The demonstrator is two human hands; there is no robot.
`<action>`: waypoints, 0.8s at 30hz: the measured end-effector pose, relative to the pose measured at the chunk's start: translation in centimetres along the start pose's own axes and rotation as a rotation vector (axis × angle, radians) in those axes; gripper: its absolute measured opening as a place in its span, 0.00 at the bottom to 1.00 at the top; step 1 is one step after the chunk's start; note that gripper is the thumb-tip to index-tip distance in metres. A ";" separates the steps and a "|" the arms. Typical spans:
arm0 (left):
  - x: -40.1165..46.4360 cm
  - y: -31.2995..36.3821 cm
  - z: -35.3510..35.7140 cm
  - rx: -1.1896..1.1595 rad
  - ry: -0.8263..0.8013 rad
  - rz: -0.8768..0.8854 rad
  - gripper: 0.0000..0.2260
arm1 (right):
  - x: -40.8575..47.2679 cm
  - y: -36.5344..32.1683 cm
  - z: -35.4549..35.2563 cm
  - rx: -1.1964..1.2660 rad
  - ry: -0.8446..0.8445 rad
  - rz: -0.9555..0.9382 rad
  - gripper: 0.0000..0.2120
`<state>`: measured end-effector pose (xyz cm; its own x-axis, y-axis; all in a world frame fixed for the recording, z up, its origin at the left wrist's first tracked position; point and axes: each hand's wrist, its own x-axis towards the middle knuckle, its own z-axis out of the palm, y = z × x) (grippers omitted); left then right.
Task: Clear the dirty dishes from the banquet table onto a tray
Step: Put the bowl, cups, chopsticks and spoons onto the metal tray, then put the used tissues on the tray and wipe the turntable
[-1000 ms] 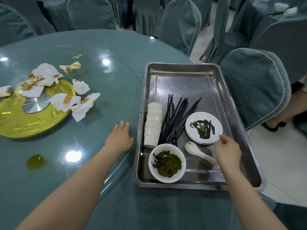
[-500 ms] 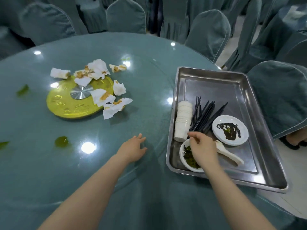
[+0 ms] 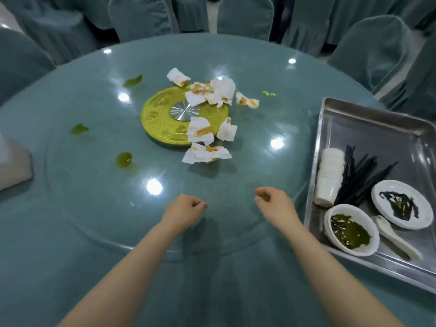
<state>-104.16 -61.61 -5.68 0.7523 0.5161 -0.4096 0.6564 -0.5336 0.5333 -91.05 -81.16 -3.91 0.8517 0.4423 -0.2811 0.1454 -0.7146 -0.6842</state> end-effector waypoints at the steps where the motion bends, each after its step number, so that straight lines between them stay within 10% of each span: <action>1: -0.2 -1.0 -0.5 -0.031 0.017 -0.014 0.09 | 0.3 -0.6 0.7 -0.013 -0.012 -0.006 0.14; 11: 0.4 -9.6 -3.5 -0.007 0.261 -0.078 0.25 | 4.8 -8.2 7.6 -0.070 -0.067 -0.100 0.18; 24: 5.8 -16.9 -10.2 0.348 0.259 -0.191 0.46 | 17.3 -19.8 18.6 -0.438 -0.207 -0.185 0.57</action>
<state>-111.48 -42.79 -9.46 0.6060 0.7537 -0.2542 0.7952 -0.5826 0.1683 -88.53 -49.27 -7.79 0.6806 0.6493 -0.3394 0.5195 -0.7543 -0.4013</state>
